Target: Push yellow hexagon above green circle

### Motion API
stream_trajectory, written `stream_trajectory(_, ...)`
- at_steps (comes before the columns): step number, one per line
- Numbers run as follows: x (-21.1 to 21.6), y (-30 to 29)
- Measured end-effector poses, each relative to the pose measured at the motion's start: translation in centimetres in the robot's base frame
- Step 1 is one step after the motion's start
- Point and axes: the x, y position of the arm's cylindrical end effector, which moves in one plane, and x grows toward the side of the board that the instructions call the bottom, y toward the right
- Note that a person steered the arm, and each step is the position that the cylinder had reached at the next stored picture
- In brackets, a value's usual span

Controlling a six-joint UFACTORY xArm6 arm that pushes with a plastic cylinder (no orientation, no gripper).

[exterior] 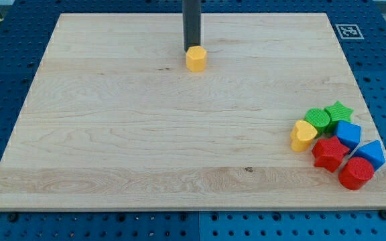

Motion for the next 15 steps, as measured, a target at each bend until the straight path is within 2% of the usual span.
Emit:
stream_trajectory(3,7.4,5.7)
stream_trajectory(4,8.2,6.8)
stream_trajectory(7,7.1,7.2)
stream_trajectory(8,3.5,4.0)
stream_trajectory(9,3.1,-3.5)
stream_trajectory(10,3.2,-8.1)
stream_trajectory(13,8.9,-1.8)
stream_trajectory(15,8.5,-0.4)
